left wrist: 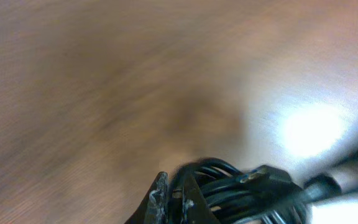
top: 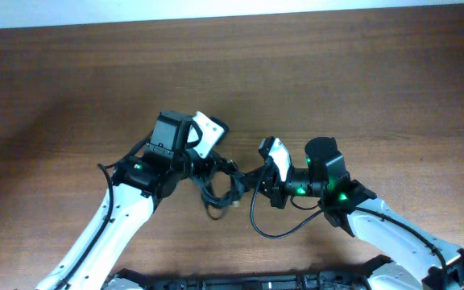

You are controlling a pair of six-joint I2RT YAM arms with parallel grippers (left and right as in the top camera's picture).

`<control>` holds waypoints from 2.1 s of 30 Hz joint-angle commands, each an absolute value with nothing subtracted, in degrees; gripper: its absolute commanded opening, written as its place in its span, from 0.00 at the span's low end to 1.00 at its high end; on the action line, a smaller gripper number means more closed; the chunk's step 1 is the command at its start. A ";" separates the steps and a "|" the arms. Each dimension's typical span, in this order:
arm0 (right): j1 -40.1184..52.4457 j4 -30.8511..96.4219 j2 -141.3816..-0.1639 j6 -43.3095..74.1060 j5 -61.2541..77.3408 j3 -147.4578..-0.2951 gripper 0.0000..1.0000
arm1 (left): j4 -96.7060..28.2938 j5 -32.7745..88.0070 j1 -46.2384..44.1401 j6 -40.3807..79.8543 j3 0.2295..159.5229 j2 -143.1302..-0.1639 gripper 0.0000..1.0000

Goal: Untangle cables

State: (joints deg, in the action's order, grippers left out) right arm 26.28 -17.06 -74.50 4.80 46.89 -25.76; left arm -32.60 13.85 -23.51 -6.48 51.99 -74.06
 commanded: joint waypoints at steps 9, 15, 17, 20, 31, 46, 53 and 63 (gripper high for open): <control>26.22 -17.28 -73.10 5.15 47.62 -26.96 0.49 | -28.64 0.08 -23.09 16.10 52.69 -74.24 0.00; 26.24 -17.93 -74.13 4.69 36.93 -26.96 0.86 | -27.44 17.43 -23.09 7.20 54.06 -71.02 0.00; 26.24 -19.53 -75.09 4.71 36.99 -26.96 0.85 | -27.40 19.35 -23.09 7.22 54.06 -68.73 0.00; 26.24 -19.99 -76.38 4.69 36.97 -26.94 0.77 | -25.87 23.73 -23.09 7.22 54.06 -65.58 0.00; 26.17 -25.93 -76.40 21.21 31.62 -26.96 0.04 | -30.83 21.56 -23.11 7.33 54.04 -65.34 0.99; 17.91 -19.73 -73.89 30.57 19.05 -26.96 0.69 | -38.76 16.56 -25.85 38.63 53.93 -83.40 0.86; 0.62 2.09 -63.33 30.28 21.17 -26.96 0.72 | -23.55 20.97 -36.58 41.36 53.93 -98.80 0.73; 0.73 3.29 -63.35 30.15 29.45 -26.94 0.72 | -22.33 22.70 -32.01 34.96 55.20 -102.98 0.00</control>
State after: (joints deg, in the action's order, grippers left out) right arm 0.93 3.27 -63.90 30.22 25.67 -26.98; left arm -22.13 21.67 -35.90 43.09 53.82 -102.89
